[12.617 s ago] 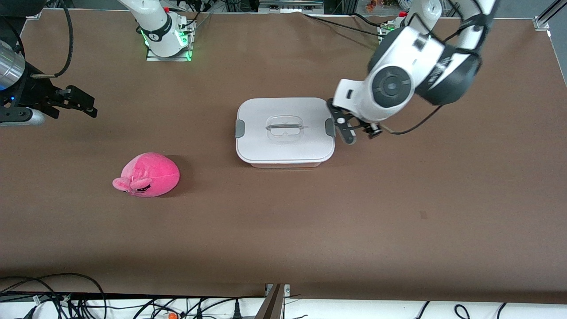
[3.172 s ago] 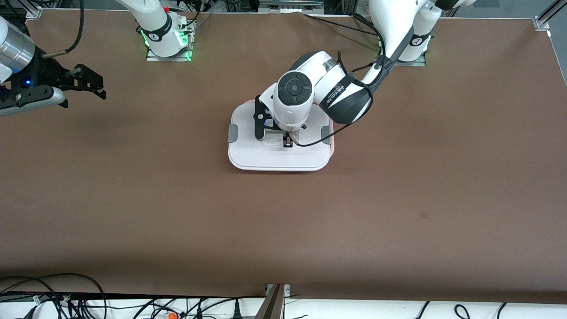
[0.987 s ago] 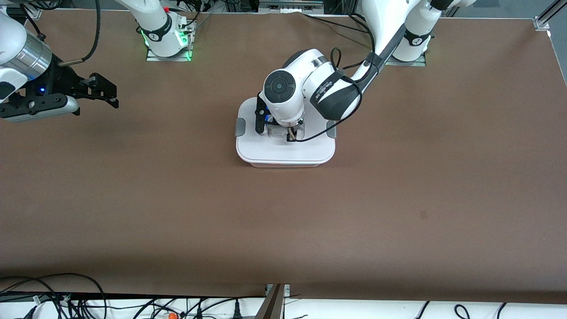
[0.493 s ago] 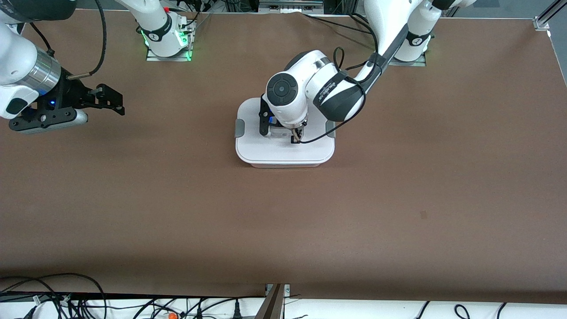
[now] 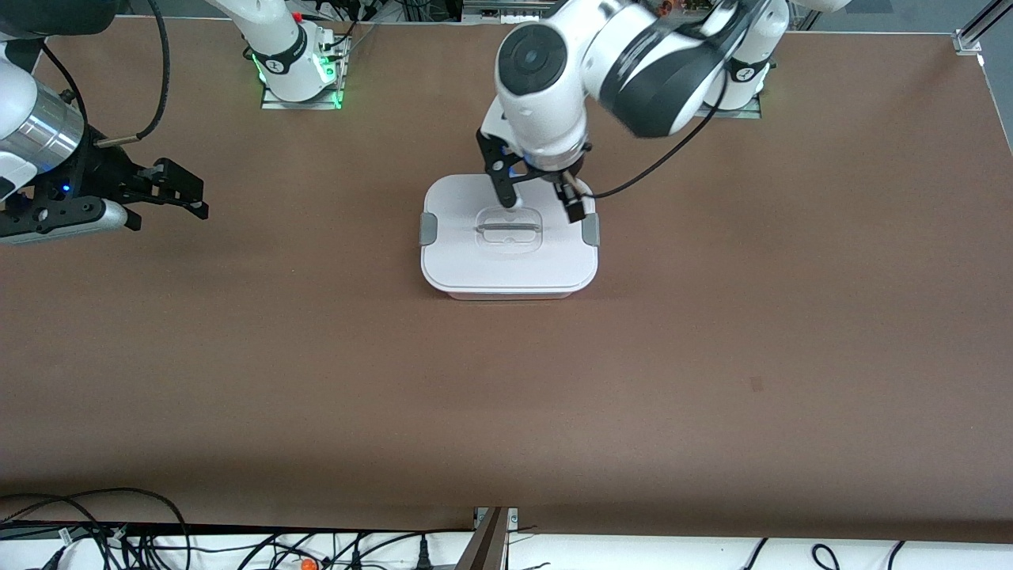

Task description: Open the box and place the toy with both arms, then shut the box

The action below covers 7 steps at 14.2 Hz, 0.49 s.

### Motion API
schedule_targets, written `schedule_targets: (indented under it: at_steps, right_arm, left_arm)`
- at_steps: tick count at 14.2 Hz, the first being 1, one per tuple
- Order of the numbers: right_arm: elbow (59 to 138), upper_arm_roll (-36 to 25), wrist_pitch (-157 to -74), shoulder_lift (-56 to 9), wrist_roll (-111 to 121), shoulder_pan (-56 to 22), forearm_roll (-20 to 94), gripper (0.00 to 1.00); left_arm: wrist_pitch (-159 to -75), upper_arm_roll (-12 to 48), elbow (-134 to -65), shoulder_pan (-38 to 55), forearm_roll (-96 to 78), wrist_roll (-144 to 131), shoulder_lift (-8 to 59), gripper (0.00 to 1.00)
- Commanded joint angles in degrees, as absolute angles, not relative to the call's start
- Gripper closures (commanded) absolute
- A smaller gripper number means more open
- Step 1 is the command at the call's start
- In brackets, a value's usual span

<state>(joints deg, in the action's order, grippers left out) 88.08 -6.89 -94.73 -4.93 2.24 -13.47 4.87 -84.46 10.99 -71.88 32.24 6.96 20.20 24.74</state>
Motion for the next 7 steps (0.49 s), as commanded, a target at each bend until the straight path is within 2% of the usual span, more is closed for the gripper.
schedule_targets:
  at_steps: [1,4,7]
  right_arm:
    - [87.28,-6.77,-94.92,-5.71,2.02,-12.66,5.19,0.00]
    - [87.19,-6.77,-95.97,-6.06,2.02,-12.48,4.48,0.00]
    - [87.19,-6.77,-96.50,-6.24,2.02,-12.57,4.48,0.00]
  left_arm:
    - [-83.06,7.21,-72.77,27.35,7.91,17.84,20.84,0.00]
    - [-78.15,4.49,-67.86,19.46,7.47,17.84,17.67,0.00]
    - [-77.87,4.40,-67.15,10.39,7.21,17.67,17.58,0.00]
